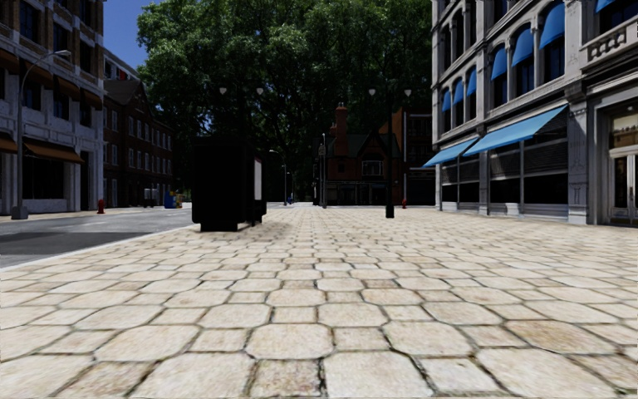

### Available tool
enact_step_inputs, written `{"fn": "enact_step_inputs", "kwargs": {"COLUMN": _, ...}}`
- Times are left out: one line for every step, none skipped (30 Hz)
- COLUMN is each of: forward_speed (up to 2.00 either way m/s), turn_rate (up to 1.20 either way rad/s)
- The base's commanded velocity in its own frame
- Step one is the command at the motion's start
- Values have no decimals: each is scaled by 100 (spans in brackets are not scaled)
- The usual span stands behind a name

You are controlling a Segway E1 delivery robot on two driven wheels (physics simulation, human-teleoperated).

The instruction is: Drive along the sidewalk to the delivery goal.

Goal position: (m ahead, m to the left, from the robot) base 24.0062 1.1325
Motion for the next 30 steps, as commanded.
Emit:
{"fn": "enact_step_inputs", "kwargs": {"forward_speed": 200, "turn_rate": 0}}
{"fn": "enact_step_inputs", "kwargs": {"forward_speed": 200, "turn_rate": 0}}
{"fn": "enact_step_inputs", "kwargs": {"forward_speed": 200, "turn_rate": 0}}
{"fn": "enact_step_inputs", "kwargs": {"forward_speed": 200, "turn_rate": 0}}
{"fn": "enact_step_inputs", "kwargs": {"forward_speed": 200, "turn_rate": 0}}
{"fn": "enact_step_inputs", "kwargs": {"forward_speed": 200, "turn_rate": 0}}
{"fn": "enact_step_inputs", "kwargs": {"forward_speed": 200, "turn_rate": 0}}
{"fn": "enact_step_inputs", "kwargs": {"forward_speed": 200, "turn_rate": 0}}
{"fn": "enact_step_inputs", "kwargs": {"forward_speed": 200, "turn_rate": 0}}
{"fn": "enact_step_inputs", "kwargs": {"forward_speed": 200, "turn_rate": 0}}
{"fn": "enact_step_inputs", "kwargs": {"forward_speed": 200, "turn_rate": 0}}
{"fn": "enact_step_inputs", "kwargs": {"forward_speed": 200, "turn_rate": 0}}
{"fn": "enact_step_inputs", "kwargs": {"forward_speed": 200, "turn_rate": 0}}
{"fn": "enact_step_inputs", "kwargs": {"forward_speed": 200, "turn_rate": 0}}
{"fn": "enact_step_inputs", "kwargs": {"forward_speed": 200, "turn_rate": 0}}
{"fn": "enact_step_inputs", "kwargs": {"forward_speed": 200, "turn_rate": 0}}
{"fn": "enact_step_inputs", "kwargs": {"forward_speed": 200, "turn_rate": 0}}
{"fn": "enact_step_inputs", "kwargs": {"forward_speed": 200, "turn_rate": 0}}
{"fn": "enact_step_inputs", "kwargs": {"forward_speed": 200, "turn_rate": 0}}
{"fn": "enact_step_inputs", "kwargs": {"forward_speed": 200, "turn_rate": 0}}
{"fn": "enact_step_inputs", "kwargs": {"forward_speed": 200, "turn_rate": 0}}
{"fn": "enact_step_inputs", "kwargs": {"forward_speed": 200, "turn_rate": 0}}
{"fn": "enact_step_inputs", "kwargs": {"forward_speed": 200, "turn_rate": 0}}
{"fn": "enact_step_inputs", "kwargs": {"forward_speed": 200, "turn_rate": 0}}
{"fn": "enact_step_inputs", "kwargs": {"forward_speed": 200, "turn_rate": 0}}
{"fn": "enact_step_inputs", "kwargs": {"forward_speed": 200, "turn_rate": 0}}
{"fn": "enact_step_inputs", "kwargs": {"forward_speed": 200, "turn_rate": 0}}
{"fn": "enact_step_inputs", "kwargs": {"forward_speed": 200, "turn_rate": 0}}
{"fn": "enact_step_inputs", "kwargs": {"forward_speed": 200, "turn_rate": 0}}
{"fn": "enact_step_inputs", "kwargs": {"forward_speed": 200, "turn_rate": 0}}
